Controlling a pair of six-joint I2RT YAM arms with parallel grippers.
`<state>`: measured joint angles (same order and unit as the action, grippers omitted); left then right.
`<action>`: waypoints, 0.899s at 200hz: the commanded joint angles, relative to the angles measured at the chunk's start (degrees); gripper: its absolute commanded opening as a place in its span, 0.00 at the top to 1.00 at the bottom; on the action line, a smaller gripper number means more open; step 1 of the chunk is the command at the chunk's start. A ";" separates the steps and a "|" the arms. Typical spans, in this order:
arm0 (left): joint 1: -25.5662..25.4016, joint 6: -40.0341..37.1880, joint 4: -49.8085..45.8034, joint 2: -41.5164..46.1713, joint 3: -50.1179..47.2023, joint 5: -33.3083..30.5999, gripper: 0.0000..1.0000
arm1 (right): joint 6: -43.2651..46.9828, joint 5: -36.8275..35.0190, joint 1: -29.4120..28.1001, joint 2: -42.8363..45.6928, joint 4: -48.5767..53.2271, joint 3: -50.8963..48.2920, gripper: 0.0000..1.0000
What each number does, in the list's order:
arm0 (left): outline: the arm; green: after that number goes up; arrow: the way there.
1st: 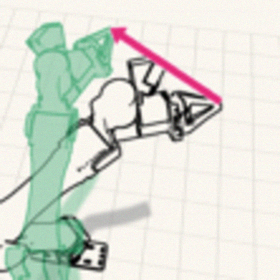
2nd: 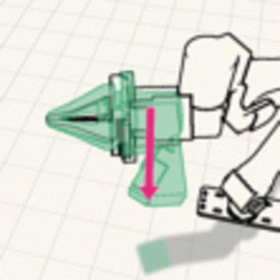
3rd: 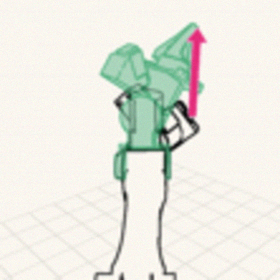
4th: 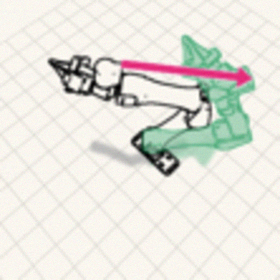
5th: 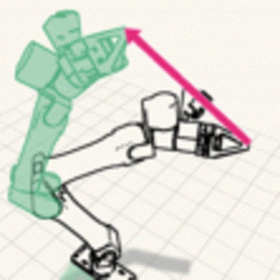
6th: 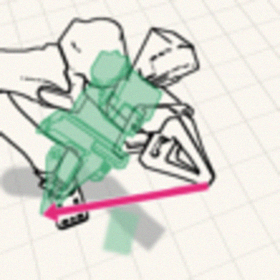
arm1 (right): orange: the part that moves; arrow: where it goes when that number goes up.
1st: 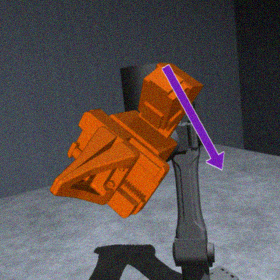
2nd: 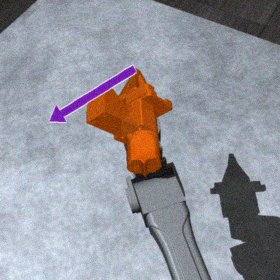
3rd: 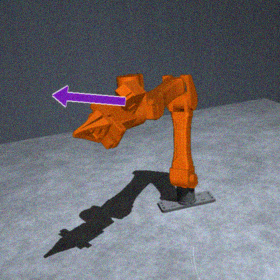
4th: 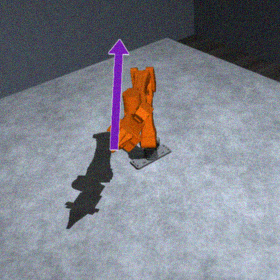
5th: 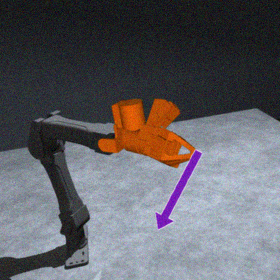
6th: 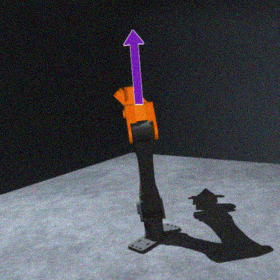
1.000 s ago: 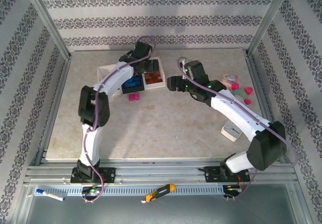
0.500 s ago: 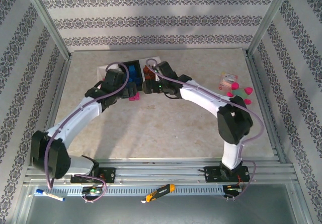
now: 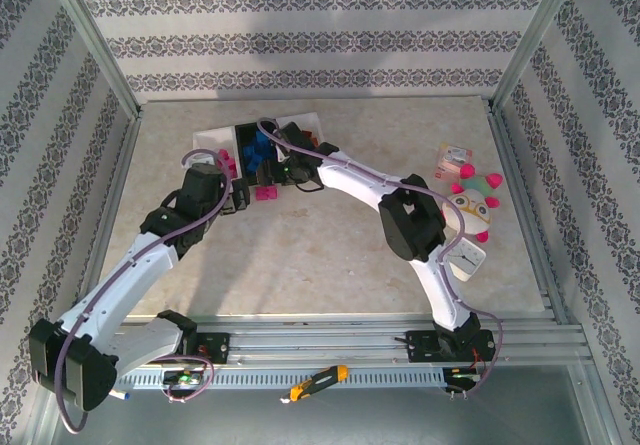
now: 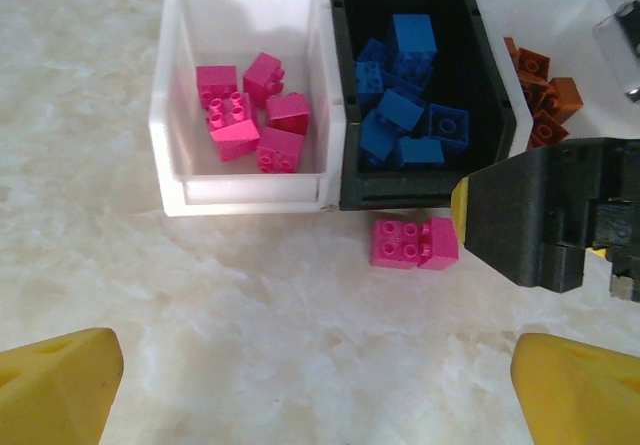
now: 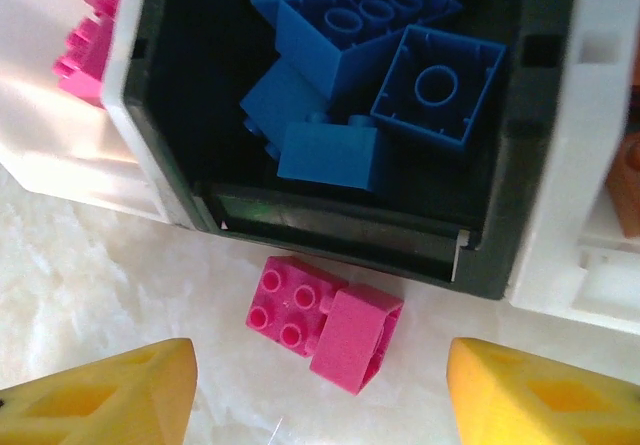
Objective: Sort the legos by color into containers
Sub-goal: Pick up the lego from the center of the table.
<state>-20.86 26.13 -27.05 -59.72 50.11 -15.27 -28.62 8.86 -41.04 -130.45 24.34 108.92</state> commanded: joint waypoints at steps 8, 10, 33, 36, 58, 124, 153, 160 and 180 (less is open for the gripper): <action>1.09 0.50 -2.81 2.47 -1.40 -3.19 0.01 | -0.55 2.13 -0.67 -3.15 3.68 3.76 0.37; 1.13 0.50 -2.83 2.43 -1.45 -3.19 0.01 | -0.55 2.13 -0.69 -3.23 3.73 3.85 0.37; 1.33 0.66 -2.48 2.71 -1.72 -3.19 0.01 | 0.01 2.07 -0.89 -5.34 5.39 6.14 0.38; 1.32 0.68 -2.33 2.70 -1.76 -3.15 0.01 | 0.14 2.00 -0.90 -5.60 5.64 6.49 0.39; 1.30 0.66 -1.40 2.69 -1.80 -2.85 0.01 | 0.38 0.87 -0.88 -7.44 7.31 8.59 0.42; 1.34 1.04 -1.59 3.26 -2.54 -1.76 0.01 | -0.09 -0.97 -0.35 -10.28 12.48 10.86 0.50; 1.38 1.81 -1.59 3.99 -3.40 -1.75 0.01 | -0.68 -2.11 -0.10 -8.28 12.31 8.31 0.56; 1.37 2.06 -1.56 4.10 -3.51 -1.63 0.01 | -0.79 -2.23 -0.09 -7.79 12.24 7.70 0.58; 1.29 2.43 -1.51 4.18 -3.76 -1.53 0.01 | -1.15 -2.49 0.05 -6.65 12.08 6.53 0.62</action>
<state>-20.12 27.22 -27.99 -56.53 47.07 -16.78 -28.91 9.21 -41.12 -139.31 33.23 117.78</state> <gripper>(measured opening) 0.993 0.395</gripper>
